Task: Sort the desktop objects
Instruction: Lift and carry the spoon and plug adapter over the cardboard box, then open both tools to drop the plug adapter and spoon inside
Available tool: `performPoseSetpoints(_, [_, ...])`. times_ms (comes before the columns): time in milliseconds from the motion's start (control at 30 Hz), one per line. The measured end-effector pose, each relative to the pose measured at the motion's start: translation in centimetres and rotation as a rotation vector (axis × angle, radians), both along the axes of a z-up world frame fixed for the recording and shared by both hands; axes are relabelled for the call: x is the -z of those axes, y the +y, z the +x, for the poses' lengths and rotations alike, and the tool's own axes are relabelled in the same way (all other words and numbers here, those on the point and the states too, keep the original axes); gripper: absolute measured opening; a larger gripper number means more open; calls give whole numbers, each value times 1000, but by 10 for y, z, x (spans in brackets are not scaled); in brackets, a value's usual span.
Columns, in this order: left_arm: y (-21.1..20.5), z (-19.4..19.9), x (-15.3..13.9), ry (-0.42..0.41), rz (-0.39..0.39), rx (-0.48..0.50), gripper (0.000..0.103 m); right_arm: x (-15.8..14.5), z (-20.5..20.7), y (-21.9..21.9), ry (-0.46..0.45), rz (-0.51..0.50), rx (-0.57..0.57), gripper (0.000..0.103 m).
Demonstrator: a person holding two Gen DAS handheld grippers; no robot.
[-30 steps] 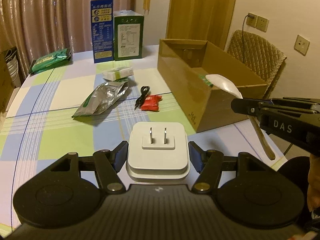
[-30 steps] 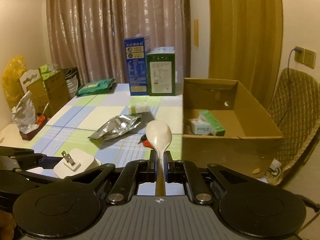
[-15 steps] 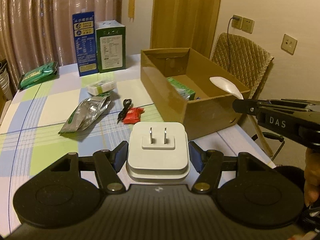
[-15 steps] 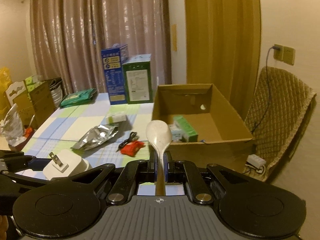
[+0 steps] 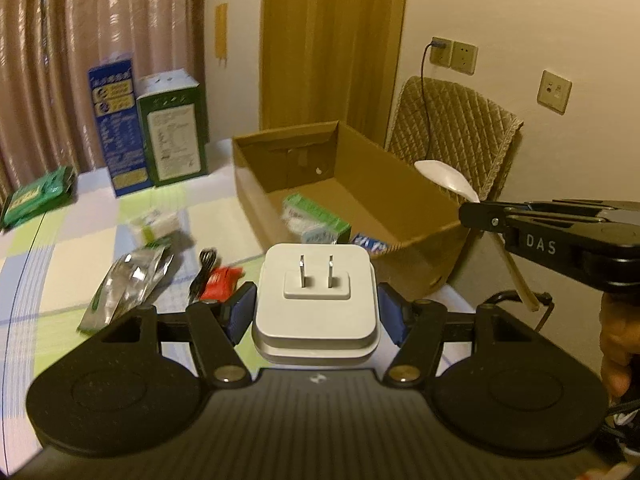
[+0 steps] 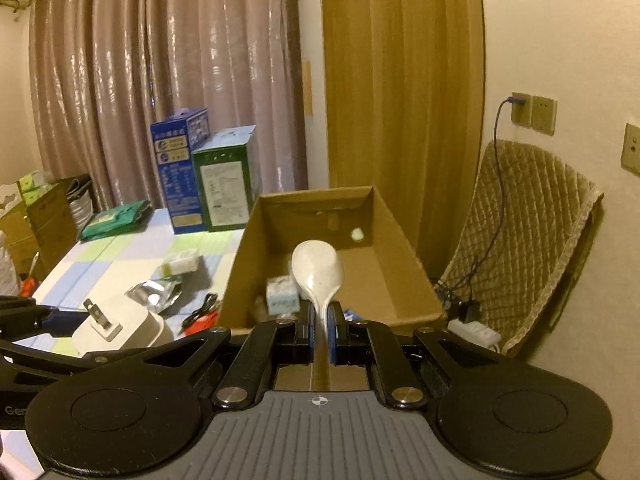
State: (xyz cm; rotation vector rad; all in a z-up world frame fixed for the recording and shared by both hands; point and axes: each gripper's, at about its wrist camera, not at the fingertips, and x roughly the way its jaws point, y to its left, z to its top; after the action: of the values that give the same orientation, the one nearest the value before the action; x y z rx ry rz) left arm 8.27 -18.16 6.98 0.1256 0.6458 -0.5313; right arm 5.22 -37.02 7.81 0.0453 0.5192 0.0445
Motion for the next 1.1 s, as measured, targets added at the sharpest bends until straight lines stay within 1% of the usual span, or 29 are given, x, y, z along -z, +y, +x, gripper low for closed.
performPoseSetpoints(167, [-22, 27, -4, -9, -10, 16, 60, -8, 28, -14, -1, 16, -4, 3])
performPoseSetpoints(400, [-42, 68, 0, 8, -25, 11, 60, -15, 78, -34, 12, 79, -8, 3])
performPoseSetpoints(667, [-64, 108, 7, 20, -50, 10, 60, -13, 126, -52, 33, 125, -6, 3])
performPoseSetpoints(900, [-78, 127, 20, 39, -54, 31, 60, -3, 148, -60, 50, 126, 2, 3])
performPoseSetpoints(967, [-80, 128, 23, 30, -48, 39, 64, 1, 151, -62, 58, 125, 4, 3])
performPoseSetpoints(1100, [-77, 125, 24, 0, -29, 40, 64, 8, 152, -64, 71, 125, 8, 3])
